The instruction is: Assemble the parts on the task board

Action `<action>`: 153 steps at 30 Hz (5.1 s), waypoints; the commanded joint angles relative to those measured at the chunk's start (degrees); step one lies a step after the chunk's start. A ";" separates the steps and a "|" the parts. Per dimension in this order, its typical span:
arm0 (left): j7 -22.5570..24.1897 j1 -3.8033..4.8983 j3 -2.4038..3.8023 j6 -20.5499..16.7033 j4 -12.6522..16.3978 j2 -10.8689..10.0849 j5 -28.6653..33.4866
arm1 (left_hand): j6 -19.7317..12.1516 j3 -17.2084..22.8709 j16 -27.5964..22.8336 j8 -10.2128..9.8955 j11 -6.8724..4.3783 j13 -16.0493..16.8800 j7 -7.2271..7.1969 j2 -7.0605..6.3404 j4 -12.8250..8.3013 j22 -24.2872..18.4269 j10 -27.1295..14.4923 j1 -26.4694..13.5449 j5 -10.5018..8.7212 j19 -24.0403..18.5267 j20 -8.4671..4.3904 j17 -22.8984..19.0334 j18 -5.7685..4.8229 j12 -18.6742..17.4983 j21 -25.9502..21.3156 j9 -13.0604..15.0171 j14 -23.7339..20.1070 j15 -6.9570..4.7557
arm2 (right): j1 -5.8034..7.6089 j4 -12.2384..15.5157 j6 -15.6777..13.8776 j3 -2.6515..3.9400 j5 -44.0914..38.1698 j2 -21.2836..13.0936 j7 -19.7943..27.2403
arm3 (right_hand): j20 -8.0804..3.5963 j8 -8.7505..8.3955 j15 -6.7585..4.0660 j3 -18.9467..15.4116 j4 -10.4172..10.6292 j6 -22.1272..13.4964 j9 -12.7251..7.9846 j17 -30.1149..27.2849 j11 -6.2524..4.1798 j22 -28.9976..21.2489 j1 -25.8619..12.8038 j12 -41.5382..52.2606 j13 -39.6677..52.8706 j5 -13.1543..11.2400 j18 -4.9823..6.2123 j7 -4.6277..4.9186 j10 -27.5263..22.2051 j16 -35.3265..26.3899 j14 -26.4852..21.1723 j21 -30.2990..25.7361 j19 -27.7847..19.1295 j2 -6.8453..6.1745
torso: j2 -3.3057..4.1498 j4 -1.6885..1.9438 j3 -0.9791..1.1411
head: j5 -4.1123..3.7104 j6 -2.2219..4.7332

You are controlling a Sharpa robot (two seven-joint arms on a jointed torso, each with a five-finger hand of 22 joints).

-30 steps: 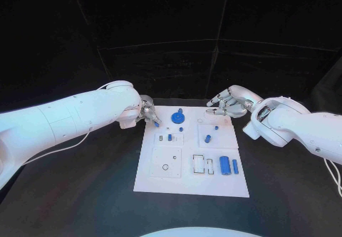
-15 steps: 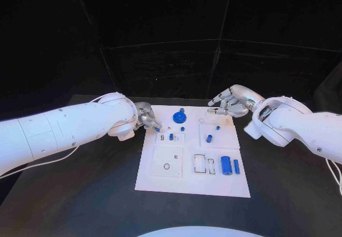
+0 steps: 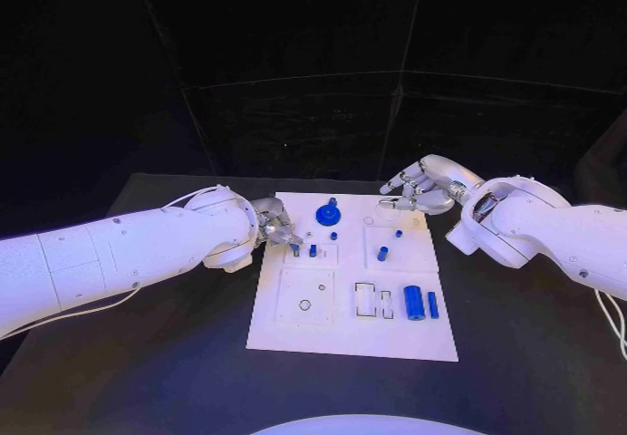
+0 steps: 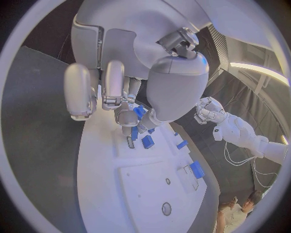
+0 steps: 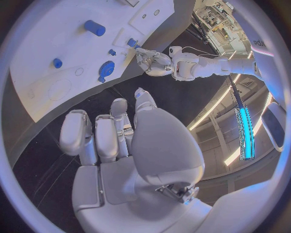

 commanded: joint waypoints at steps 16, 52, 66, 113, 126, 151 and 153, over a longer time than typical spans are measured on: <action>-1.23 -0.29 0.02 2.52 0.33 0.44 -4.79 | 0.02 4.42 0.19 0.37 -0.25 -0.25 -0.54 0.46 -3.52 1.41 0.27 -0.25 0.02 1.03 -0.31 15.10 0.63 -0.35 0.01 0.20 6.04 -0.28 | 0.08 -0.03 0.56 0.02 1.00 0.08 0.65 | -0.13 0.31 -0.51 -0.31 0.00 0.12 0.08 -0.06 -0.03 -0.12 -0.23 -0.15 -0.16 0.14 0.46 0.13 -0.19 -0.23 1.08 -0.42 -0.41 0.39 | 0.00 0.00 0.05 | -0.11 -0.09; -1.78 -0.35 0.00 5.01 0.46 0.74 -5.95 | -0.03 5.23 0.19 1.11 -0.38 0.04 -0.73 -0.61 -3.82 1.65 0.52 -0.81 0.02 1.14 -0.39 15.10 0.58 -0.04 0.15 0.65 6.04 -0.37 | 0.08 0.07 0.36 0.02 1.35 -0.04 1.04 | -0.13 0.31 -0.51 -0.32 0.02 0.12 0.08 0.05 -0.03 -0.08 -0.25 -0.03 -0.06 0.13 0.45 0.13 -0.13 -0.16 1.11 -0.39 -0.37 0.42 | 0.01 -0.02 0.08 | 0.46 -0.46; -1.87 -0.34 0.00 5.53 -0.59 1.46 -5.90 | 1.45 1.82 0.19 2.50 -0.90 0.29 -1.41 -3.77 -1.12 2.51 1.07 -6.28 0.05 1.53 -0.74 15.10 0.40 0.53 0.76 1.15 6.04 -0.84 | 0.08 0.20 0.23 0.02 1.35 -0.11 1.02 | -0.14 0.33 -0.51 -0.35 0.05 0.13 0.08 -0.02 -0.04 -0.17 -0.26 -0.08 -0.14 0.12 0.47 0.13 -0.15 -0.22 1.11 -0.46 -0.41 0.49 | 0.01 -0.04 0.07 | 0.37 -0.57; -0.35 -0.30 0.16 -3.17 -0.97 0.22 -0.83 | -5.32 -14.13 0.19 -0.60 1.18 -4.16 1.16 -4.57 9.30 2.37 -1.99 -14.00 0.18 1.59 0.20 15.10 0.45 -1.99 0.06 -1.28 6.04 0.62 | 0.09 0.28 0.31 0.02 1.07 -0.31 0.97 | -0.14 0.32 -0.52 -0.45 -0.01 0.04 0.07 -0.21 -0.04 -0.33 -0.13 -0.25 -0.34 0.11 0.50 0.13 -0.30 -0.41 1.08 -0.58 -0.48 0.45 | 0.01 -0.04 0.06 | -0.07 -0.38; 24.17 0.10 0.17 -9.07 -4.29 2.26 8.05 | -11.81 -15.82 -28.15 -4.81 5.71 -18.29 5.47 -3.20 3.67 -36.82 -22.97 3.98 0.31 -15.85 4.15 -18.48 7.83 -17.73 -42.38 -7.40 -7.31 4.57 | 0.09 0.18 0.22 0.02 1.07 -0.31 0.95 | -0.14 0.32 -0.52 -0.46 -0.02 0.03 0.07 -0.17 -0.04 -0.34 -0.11 -0.19 -0.29 0.12 0.50 0.13 -0.27 -0.39 1.09 -0.59 -0.48 0.46 | 0.00 0.00 0.04 | -0.77 -0.01; 29.13 0.07 -1.32 -0.98 -17.56 14.81 -19.06 | 1.46 -7.81 -12.44 -21.23 5.91 -40.99 4.22 -7.52 -3.41 -20.03 -19.51 9.81 0.10 -3.01 3.53 -6.34 4.79 -36.93 -23.28 -21.44 1.42 4.16 | 0.09 0.19 0.13 0.02 1.13 0.41 0.91 | -0.14 0.32 -0.52 -0.47 -0.02 0.03 0.07 -0.14 -0.04 -0.31 -0.10 -0.13 -0.24 0.13 0.49 0.13 -0.24 -0.37 1.10 -0.58 -0.46 0.47 | 0.23 -0.26 0.04 | -1.40 0.78; 28.83 0.01 -1.40 -0.42 -18.11 15.25 -19.45 | 1.77 -7.80 -12.36 -21.51 5.85 -41.36 4.17 -7.48 -3.45 -19.52 -19.24 9.75 0.10 -2.78 3.45 -6.41 4.71 -37.21 -22.75 -21.62 1.54 4.07 | 0.09 0.20 0.05 0.02 1.13 0.44 0.93 | -0.14 0.32 -0.52 -0.47 -0.02 0.03 0.07 -0.14 -0.04 -0.31 -0.10 -0.13 -0.24 0.13 0.49 0.13 -0.24 -0.37 1.10 -0.58 -0.46 0.47 | 0.20 -0.21 0.01 | -1.48 0.73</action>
